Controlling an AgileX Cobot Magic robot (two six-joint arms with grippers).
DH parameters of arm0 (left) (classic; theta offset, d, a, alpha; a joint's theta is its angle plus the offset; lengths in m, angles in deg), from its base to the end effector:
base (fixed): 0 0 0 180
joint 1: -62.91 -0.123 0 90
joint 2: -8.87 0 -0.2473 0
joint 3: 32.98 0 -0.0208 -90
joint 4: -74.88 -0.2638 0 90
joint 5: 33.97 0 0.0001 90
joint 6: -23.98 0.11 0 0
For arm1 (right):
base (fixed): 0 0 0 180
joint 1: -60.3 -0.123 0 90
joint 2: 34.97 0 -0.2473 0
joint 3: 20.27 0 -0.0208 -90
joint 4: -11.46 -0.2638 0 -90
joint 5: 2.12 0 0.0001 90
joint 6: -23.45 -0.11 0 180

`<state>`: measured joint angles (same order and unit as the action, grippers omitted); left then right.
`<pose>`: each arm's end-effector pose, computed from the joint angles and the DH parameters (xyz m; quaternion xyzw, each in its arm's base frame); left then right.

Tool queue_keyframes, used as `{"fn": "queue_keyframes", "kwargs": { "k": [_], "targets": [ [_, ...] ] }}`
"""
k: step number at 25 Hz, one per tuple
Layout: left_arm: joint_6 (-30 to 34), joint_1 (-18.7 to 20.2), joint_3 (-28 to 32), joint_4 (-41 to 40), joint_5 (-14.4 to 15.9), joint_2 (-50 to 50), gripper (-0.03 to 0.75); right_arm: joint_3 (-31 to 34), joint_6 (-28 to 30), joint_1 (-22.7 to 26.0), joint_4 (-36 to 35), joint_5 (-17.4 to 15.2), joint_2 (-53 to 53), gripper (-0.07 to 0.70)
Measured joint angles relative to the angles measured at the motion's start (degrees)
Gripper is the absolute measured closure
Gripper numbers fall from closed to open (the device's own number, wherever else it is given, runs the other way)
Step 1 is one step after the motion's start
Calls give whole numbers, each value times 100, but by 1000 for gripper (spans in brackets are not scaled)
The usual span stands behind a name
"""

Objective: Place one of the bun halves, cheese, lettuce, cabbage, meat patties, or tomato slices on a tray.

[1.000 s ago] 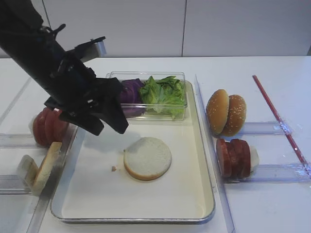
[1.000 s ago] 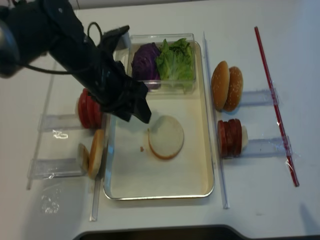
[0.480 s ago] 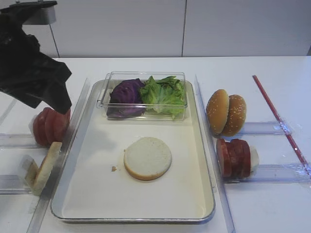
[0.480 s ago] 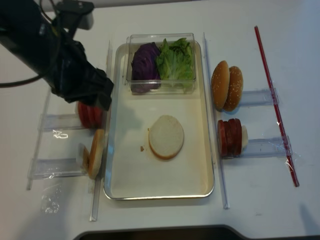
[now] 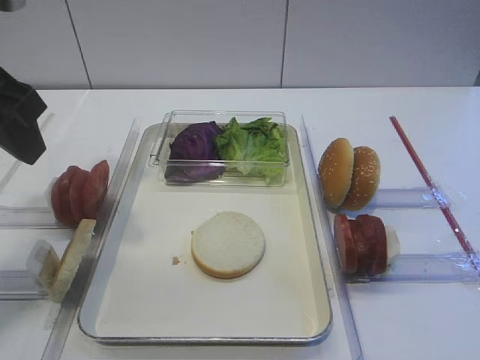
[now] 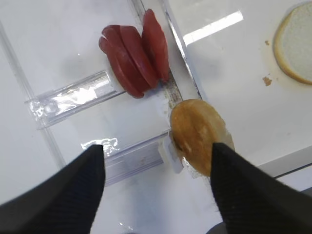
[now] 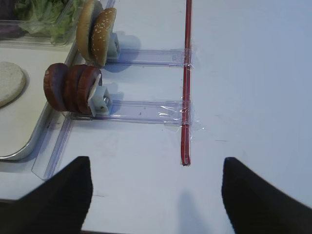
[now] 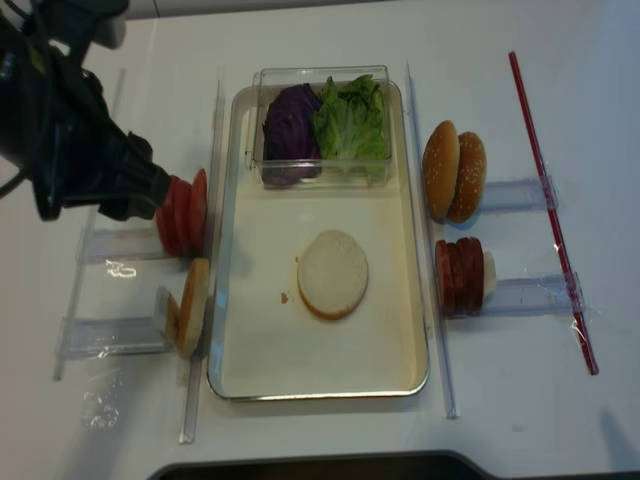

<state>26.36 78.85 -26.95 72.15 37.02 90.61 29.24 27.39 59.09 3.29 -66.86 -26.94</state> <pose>0.2581 -0.0686 0.2963 0.1599 0.9695 0.0017 0.1857 0.0586 0.0154 0.2587 -0.0437 0.8725 0.0596 0.4830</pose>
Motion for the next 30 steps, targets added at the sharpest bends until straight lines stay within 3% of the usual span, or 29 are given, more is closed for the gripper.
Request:
{"fn": "queue_keyframes", "kwargs": {
  "k": [10,20,30],
  "targets": [
    [80,-132,105,-682,46,-955,246,0,0,0,0,0,0,631],
    [-3,-334,1720,-607,-25,-2476,246,0,0,0,0,0,0,631],
    [-269,-342,2703,-468,1,-4689,246,0,0,0,0,0,0,631]
  ]
}}
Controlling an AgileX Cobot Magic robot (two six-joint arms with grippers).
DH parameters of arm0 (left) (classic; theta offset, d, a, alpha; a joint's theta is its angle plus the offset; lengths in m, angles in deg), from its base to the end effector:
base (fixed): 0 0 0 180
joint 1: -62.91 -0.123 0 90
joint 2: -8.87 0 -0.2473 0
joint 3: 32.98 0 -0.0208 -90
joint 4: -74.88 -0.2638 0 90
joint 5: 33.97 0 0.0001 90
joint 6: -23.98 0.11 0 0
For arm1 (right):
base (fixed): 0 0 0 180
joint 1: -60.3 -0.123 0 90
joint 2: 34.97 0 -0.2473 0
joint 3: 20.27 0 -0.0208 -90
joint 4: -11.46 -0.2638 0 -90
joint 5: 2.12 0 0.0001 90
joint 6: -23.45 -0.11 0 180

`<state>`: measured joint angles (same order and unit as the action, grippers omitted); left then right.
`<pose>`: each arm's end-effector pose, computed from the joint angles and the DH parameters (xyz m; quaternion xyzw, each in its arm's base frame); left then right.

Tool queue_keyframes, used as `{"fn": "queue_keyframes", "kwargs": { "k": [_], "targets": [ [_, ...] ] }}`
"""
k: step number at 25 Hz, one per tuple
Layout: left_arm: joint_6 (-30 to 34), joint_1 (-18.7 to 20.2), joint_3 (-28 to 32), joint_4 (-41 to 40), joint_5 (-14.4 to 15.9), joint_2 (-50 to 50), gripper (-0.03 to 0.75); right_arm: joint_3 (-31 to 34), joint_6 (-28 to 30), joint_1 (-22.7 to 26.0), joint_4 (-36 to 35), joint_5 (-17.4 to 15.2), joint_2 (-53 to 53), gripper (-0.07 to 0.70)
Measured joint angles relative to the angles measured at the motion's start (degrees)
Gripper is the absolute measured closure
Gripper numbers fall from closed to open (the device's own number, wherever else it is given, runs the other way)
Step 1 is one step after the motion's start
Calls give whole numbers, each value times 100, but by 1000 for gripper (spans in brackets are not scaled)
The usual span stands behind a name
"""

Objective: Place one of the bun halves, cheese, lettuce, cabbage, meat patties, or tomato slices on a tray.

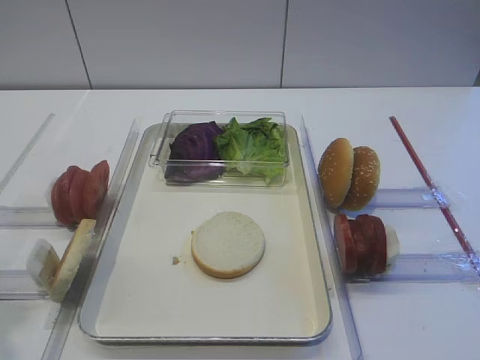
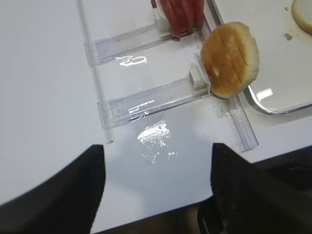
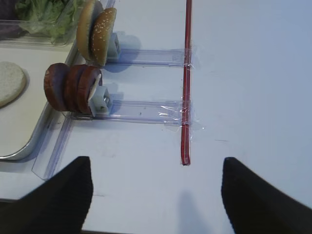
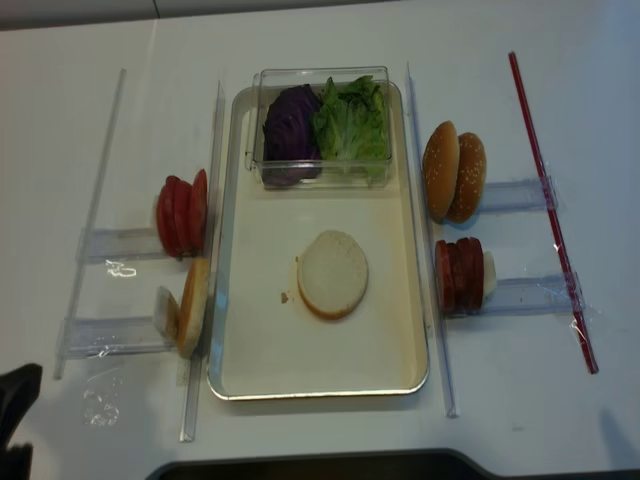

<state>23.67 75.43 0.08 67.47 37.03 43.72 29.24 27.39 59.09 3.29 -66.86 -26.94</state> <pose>0.1060 -0.0098 0.3006 0.0976 0.9293 0.0251 0.3552 0.0586 0.0154 0.2587 -0.0437 0.8725 0.0596 0.4830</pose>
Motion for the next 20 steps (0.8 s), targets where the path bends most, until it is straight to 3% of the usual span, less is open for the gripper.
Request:
{"fn": "queue_keyframes", "kwargs": {
  "k": [16,20],
  "targets": [
    [-7,0,1318,460,22,-2485,246,0,0,0,0,0,0,631],
    [31,0,1444,579,-227,-2672,246,0,0,0,0,0,0,631]
  ]
}}
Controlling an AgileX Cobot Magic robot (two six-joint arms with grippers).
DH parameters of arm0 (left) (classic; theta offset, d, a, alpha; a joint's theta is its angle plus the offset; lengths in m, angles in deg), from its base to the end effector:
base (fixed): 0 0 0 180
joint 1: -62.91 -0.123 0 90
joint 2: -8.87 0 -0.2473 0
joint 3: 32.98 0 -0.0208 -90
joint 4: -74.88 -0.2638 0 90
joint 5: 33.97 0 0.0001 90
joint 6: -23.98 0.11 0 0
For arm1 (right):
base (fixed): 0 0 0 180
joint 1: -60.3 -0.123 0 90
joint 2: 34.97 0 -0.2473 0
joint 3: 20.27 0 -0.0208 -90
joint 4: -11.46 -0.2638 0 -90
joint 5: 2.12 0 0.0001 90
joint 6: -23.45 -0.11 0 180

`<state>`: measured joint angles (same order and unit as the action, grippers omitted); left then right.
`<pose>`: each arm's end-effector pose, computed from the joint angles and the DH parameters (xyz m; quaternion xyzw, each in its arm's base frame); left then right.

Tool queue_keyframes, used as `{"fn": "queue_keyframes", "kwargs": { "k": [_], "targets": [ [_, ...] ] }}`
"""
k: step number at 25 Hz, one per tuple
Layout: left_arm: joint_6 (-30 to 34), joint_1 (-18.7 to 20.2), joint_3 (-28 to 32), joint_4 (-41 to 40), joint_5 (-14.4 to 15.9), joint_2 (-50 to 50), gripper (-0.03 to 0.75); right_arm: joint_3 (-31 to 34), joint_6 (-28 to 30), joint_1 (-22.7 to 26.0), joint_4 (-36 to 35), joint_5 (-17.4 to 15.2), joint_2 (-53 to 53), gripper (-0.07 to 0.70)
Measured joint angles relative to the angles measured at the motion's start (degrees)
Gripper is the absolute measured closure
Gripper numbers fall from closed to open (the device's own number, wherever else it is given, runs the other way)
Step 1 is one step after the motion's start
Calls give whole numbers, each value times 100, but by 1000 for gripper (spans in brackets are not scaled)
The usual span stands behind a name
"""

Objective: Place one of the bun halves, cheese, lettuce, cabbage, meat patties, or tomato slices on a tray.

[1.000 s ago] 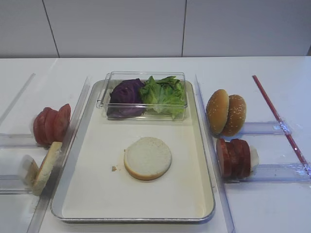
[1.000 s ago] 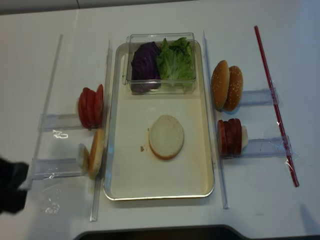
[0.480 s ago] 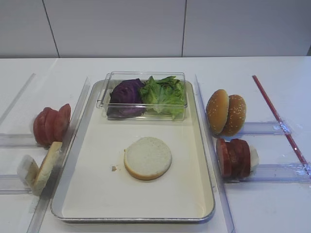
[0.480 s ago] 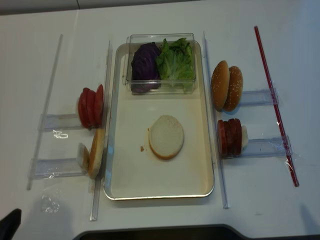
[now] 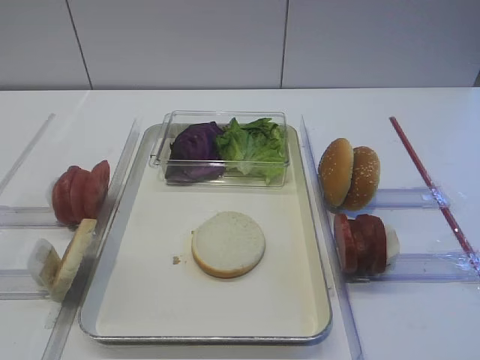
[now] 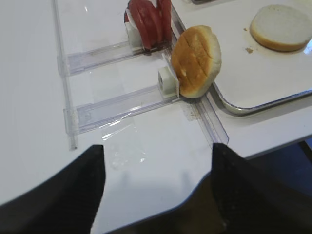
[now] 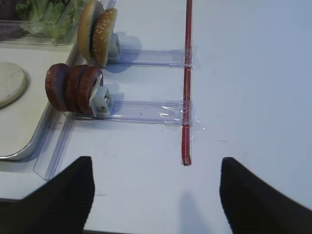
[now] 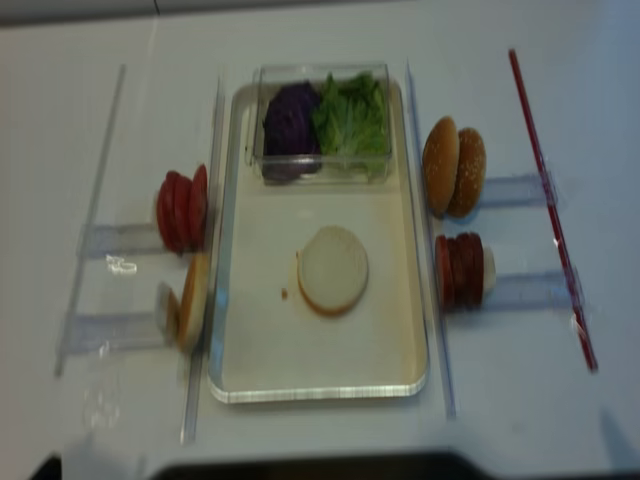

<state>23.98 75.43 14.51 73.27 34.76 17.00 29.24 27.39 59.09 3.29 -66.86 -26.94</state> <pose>0.0513 -0.0084 0.2620 0.0948 0.8792 -0.0370 0.4655 0.0586 0.0154 0.2587 -0.0437 0.8725 0.0596 0.4830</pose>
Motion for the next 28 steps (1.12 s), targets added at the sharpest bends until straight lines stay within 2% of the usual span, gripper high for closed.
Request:
{"fn": "queue_keyframes", "kwargs": {
  "k": [3,22,25,28],
  "targets": [
    [0,0,62,10,-90,0,246,0,0,0,0,0,0,631],
    [0,0,64,-134,-127,0,246,0,0,0,0,0,0,631],
    [0,-88,64,-138,-127,0,246,0,0,0,0,0,0,631],
    [0,-337,64,-148,-127,0,246,0,0,0,0,0,0,631]
  ]
}}
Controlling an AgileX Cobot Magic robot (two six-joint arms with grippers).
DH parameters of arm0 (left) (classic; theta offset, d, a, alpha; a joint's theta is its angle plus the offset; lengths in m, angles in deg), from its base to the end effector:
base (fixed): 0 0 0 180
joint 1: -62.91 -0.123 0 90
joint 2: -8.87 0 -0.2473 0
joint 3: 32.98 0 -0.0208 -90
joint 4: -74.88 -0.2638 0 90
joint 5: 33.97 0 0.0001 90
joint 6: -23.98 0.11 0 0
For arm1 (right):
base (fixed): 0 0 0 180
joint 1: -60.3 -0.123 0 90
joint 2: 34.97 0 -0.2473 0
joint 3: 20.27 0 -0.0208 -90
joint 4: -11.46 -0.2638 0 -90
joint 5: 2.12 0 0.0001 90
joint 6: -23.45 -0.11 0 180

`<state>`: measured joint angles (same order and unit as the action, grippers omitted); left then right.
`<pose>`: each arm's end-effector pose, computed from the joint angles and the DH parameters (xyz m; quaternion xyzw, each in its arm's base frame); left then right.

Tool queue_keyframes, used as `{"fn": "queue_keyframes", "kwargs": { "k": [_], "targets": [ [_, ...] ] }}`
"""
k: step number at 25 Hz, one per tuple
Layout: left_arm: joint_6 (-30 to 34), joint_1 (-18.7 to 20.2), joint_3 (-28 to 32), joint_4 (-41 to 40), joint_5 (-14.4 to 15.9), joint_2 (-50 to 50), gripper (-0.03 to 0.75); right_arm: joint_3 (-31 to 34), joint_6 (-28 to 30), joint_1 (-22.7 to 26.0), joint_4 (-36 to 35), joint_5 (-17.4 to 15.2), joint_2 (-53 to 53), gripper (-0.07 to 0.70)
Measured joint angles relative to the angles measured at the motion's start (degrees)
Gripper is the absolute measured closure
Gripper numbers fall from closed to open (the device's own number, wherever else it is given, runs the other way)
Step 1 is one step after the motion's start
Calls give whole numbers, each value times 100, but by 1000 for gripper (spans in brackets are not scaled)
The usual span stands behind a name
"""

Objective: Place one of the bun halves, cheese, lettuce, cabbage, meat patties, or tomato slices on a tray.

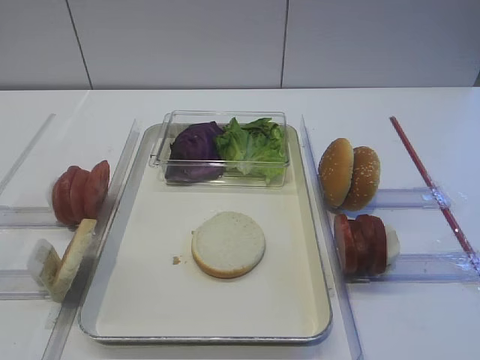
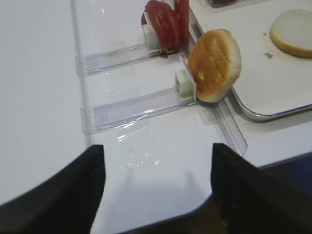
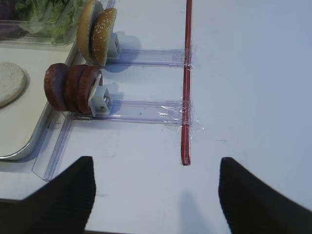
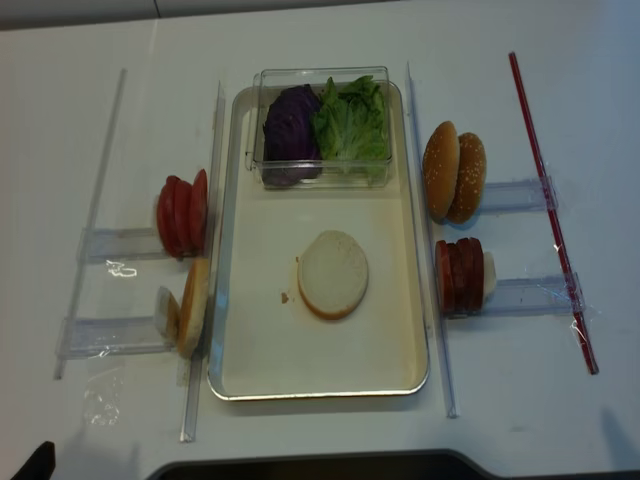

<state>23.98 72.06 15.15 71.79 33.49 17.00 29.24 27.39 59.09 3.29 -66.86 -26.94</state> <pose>0.0545 -0.0032 0.2608 0.0677 0.8789 -0.0109 0.4721 0.0586 0.0154 0.2587 -0.0437 0.8725 0.0596 0.4830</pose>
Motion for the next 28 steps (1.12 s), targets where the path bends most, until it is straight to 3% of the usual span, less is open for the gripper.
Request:
{"fn": "queue_keyframes", "kwargs": {
  "k": [9,28],
  "targets": [
    [0,-708,0,0,0,0,246,0,0,0,0,0,0,631],
    [0,-719,0,0,-7,0,246,0,0,0,0,0,0,631]
  ]
}}
